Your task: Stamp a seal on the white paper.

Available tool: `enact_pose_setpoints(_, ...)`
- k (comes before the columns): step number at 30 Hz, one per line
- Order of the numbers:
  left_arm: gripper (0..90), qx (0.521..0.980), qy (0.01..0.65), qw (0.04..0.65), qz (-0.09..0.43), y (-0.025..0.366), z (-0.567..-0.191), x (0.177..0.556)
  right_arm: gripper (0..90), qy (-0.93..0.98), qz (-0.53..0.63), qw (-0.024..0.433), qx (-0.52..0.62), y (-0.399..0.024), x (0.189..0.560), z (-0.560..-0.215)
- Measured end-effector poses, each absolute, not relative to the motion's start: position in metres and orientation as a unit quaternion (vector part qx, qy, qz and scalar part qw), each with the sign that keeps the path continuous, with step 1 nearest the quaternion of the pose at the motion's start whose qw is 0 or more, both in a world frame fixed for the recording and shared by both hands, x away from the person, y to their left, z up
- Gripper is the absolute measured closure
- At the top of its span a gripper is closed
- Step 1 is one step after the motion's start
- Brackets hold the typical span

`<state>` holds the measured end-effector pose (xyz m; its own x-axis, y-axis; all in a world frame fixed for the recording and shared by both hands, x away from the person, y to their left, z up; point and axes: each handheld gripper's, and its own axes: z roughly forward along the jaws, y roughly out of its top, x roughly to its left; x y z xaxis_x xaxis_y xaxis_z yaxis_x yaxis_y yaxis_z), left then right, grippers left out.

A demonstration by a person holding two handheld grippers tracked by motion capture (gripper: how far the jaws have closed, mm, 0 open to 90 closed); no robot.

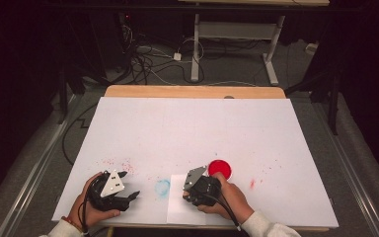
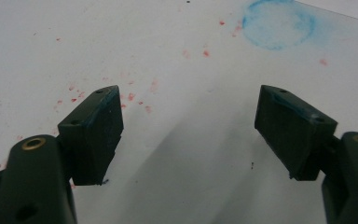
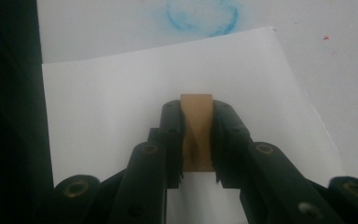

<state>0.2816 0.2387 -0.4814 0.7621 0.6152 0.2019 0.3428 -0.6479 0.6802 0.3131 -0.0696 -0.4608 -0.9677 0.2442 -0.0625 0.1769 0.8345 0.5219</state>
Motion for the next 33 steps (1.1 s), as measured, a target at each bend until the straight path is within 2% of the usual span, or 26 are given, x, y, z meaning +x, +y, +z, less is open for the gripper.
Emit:
enact_pose_setpoints(2,22.6,0.882,0.272,0.320,0.213,0.239,-0.481,0.282,76.1,0.951,0.282,0.057,0.113,-0.072,0.313,-0.456)
enact_pose_setpoints(5,22.6,0.883,0.272,0.319,0.211,0.240,-0.482,0.282,76.1,0.944,0.296,0.084,0.117,-0.076,0.313,-0.444)
enact_pose_setpoints(15,22.6,0.883,0.271,0.320,0.211,0.239,-0.482,0.281,76.0,0.931,0.324,0.114,0.124,-0.094,0.311,-0.418)
enact_pose_setpoints(33,22.5,0.881,0.281,0.321,0.204,0.244,-0.485,0.284,75.9,0.923,0.339,0.131,0.129,-0.105,0.315,-0.403)
